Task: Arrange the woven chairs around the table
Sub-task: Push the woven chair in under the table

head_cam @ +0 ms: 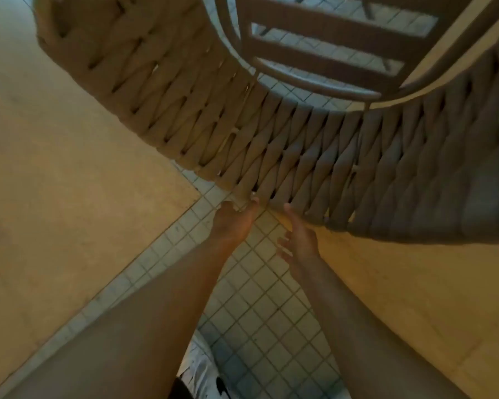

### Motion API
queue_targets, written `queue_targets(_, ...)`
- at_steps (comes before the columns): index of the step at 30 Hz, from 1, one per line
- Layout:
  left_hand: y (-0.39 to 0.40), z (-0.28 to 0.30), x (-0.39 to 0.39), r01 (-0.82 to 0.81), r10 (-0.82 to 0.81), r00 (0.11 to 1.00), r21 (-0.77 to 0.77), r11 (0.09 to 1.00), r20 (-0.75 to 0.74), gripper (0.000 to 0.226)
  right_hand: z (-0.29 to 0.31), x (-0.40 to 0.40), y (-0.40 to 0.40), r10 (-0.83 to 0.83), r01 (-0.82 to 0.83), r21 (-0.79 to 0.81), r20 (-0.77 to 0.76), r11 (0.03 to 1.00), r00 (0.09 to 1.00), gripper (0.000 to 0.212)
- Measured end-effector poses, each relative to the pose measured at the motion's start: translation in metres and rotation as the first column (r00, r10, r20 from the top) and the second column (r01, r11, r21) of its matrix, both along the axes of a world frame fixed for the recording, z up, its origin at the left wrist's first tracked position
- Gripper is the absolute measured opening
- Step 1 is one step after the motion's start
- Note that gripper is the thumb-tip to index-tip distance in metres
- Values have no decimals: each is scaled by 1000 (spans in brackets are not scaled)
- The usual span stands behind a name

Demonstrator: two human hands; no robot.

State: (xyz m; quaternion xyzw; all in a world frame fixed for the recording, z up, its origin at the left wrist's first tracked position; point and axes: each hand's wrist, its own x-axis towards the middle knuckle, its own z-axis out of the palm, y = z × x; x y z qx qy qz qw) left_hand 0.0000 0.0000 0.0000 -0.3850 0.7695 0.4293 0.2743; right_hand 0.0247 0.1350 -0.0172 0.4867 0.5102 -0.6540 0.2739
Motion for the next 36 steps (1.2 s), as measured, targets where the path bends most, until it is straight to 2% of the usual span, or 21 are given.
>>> queue_targets(3, -2, -33, -10, -127, 127, 992, 54, 990, -1, 101, -26, -9, -5, -238, 236, -95, -10, 967, 971, 68)
queue_targets(5, -3, -54, -18, -230, 230, 973, 110, 967, 11, 106, -43, -16, -6, -376, 372, -115, -18, 921, 926, 61)
queue_targets(9, -3, -80, -36, -397, 403, 914, 109, 911, -44, 98, -66, -29, -9, -603, 588, -143, -106, 796, 791, 74)
queue_targets(12, -4, -92, -49, -499, 506, 857, 91, 862, -94, 90, -77, -39, -18, -681, 679, -77, -170, 730, 713, 82)
queue_targets(16, -8, -103, -67, -611, 626, 774, 142, 779, -100, 100, -86, -55, -28, -767, 783, 12, -192, 622, 612, 90)
queue_targets(19, -10, -109, -74, -659, 682, 722, 182, 730, -118, 101, -89, -65, -33, -796, 800, 152, -101, 581, 597, 112)
queue_targets(21, -11, -112, -75, -680, 702, 700, 179, 711, -130, 101, -90, -66, -35, -812, 806, 190, -64, 561, 580, 119)
queue_targets(27, -15, -118, -72, -656, 699, 691, 247, 713, -182, 91, -92, -70, -33, -804, 807, 240, -139, 539, 578, 94)
queue_targets(33, -17, -112, -62, -580, 623, 734, 228, 782, -269, 85, -79, -59, -21, -764, 764, 170, -79, 623, 641, 80)
queue_targets(36, -7, -93, -53, -593, 624, 726, 197, 781, -289, 82, -57, -52, -11, -735, 742, 116, -100, 661, 671, 85)
